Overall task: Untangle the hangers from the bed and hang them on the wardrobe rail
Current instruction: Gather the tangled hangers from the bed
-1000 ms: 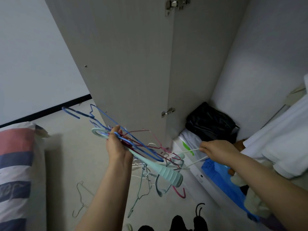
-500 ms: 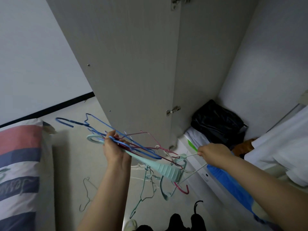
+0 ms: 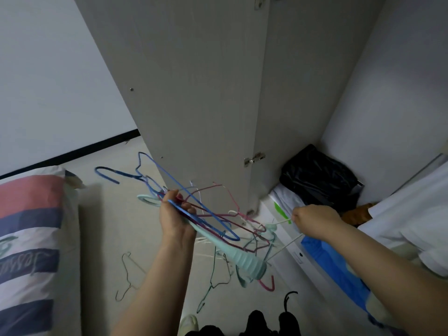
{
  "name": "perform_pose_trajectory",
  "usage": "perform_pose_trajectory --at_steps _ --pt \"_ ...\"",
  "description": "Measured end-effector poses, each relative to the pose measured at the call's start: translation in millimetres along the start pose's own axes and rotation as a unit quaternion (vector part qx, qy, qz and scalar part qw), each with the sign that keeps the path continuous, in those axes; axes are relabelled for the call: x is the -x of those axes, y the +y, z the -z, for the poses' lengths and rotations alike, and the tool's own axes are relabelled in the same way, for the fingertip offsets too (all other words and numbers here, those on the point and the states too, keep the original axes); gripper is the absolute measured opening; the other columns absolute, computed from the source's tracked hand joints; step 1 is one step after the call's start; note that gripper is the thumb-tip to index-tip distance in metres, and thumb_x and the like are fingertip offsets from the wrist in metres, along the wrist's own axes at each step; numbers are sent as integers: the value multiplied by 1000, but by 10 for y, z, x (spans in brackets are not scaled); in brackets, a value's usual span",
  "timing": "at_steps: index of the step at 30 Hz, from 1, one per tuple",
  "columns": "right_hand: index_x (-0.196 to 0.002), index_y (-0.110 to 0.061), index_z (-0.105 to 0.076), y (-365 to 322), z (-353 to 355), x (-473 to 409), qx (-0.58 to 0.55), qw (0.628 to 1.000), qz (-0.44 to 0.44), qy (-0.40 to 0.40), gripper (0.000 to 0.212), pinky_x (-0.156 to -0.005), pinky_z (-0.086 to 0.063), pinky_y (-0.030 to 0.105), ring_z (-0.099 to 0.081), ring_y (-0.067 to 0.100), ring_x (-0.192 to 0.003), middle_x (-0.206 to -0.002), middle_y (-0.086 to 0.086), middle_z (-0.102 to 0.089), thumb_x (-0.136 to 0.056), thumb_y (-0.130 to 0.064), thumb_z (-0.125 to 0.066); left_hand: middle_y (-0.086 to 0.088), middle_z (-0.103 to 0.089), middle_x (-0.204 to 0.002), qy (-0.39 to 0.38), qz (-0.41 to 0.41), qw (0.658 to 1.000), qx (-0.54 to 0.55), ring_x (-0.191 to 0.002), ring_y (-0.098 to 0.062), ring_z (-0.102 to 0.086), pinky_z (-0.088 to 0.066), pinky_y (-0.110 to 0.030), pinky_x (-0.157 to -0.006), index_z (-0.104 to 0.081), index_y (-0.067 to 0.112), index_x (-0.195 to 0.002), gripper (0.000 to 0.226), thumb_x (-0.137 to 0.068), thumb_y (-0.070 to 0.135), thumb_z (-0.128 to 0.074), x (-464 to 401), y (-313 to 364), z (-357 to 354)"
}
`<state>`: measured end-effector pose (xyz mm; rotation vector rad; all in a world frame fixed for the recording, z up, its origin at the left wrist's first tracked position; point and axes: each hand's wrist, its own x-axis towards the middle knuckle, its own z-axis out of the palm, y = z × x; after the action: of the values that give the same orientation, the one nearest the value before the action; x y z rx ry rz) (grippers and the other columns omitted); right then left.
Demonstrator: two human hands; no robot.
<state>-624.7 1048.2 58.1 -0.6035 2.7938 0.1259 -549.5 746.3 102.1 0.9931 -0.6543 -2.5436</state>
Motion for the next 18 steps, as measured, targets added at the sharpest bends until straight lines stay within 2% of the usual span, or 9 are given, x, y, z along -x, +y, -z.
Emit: perform_pose_trajectory --at_steps 2,3,5,7,10,12,14,16,18 --pt "-121 -12 -58 60 26 -20 15 981 -105 -164 30 -75 -43 25 -56 17 -95 -117 7 -60 -99 -21 -40 9 -35 -47 -5 4 1000 -13 -33 -4 -30 -23 -15 -31 -35 22 -64 28 -88 13 -47 46 -51 -4" --pt "-131 -15 -51 49 57 3 27 974 -126 -186 35 -86 -41 28 -52 19 -109 -128 6 -52 -99 -26 -42 8 -34 -47 -10 4 1000 -17 -33 -5 -30 -23 -15 -32 -35 22 -64 28 -88 13 -47 73 -76 -9" --pt "-140 -20 -38 -73 205 45 56 988 -92 -113 47 -97 -36 35 -43 25 -123 -138 7 -41 -97 -35 -46 8 -33 -48 -19 0 999 -25 -34 -5 -30 -23 -16 -33 -36 21 -65 27 -88 12 -47 149 -140 -23" --pt "-145 -22 -33 -337 380 117 -117 992 -12 -37 61 -101 -37 34 -44 22 -126 -142 3 -40 -93 -51 -48 7 -31 -49 -32 -7 999 -28 -34 -5 -27 -22 -16 -33 -34 21 -66 28 -88 10 -46 212 -223 -44" --pt "-150 -27 -19 -841 706 291 -378 905 88 -173 96 -109 -36 35 -44 15 -131 -147 -7 -36 -74 -76 -50 7 -30 -48 -34 -17 999 -32 -32 -6 -27 -23 -13 -33 -33 21 -68 29 -89 9 -49 332 -376 -113" --pt "-143 -31 -31 -1000 671 328 -403 870 139 -248 87 -105 -42 30 -52 5 -121 -136 -13 -50 -73 -74 -57 7 -31 -45 -34 -25 998 -38 -30 -6 -29 -25 -12 -34 -34 21 -68 31 -91 10 -51 401 -465 -171" --pt "-133 -29 -43 -998 612 314 -445 849 133 -253 65 -83 -48 15 -59 -9 -93 -107 -20 -60 -79 -55 -68 7 -36 -43 -35 -35 998 -39 -31 -7 -35 -30 -13 -34 -38 20 -70 29 -93 14 -54 451 -517 -228" --pt "-130 -23 -50 -921 572 284 -505 823 103 -238 60 -72 -47 17 -58 -4 -82 -97 -15 -59 -78 -47 -72 4 -44 -48 -26 -39 998 -38 -36 -10 -45 -39 -17 -37 -43 18 -72 27 -94 21 -59 489 -547 -266" --pt "-123 -24 -57 -794 560 285 -532 821 77 -193 68 -73 -49 26 -60 7 -86 -100 -6 -62 -66 -57 -75 -1 -57 -68 4 -34 998 -54 -54 -15 -61 -52 -23 -47 -51 16 -82 19 -92 26 -63 522 -579 -281"
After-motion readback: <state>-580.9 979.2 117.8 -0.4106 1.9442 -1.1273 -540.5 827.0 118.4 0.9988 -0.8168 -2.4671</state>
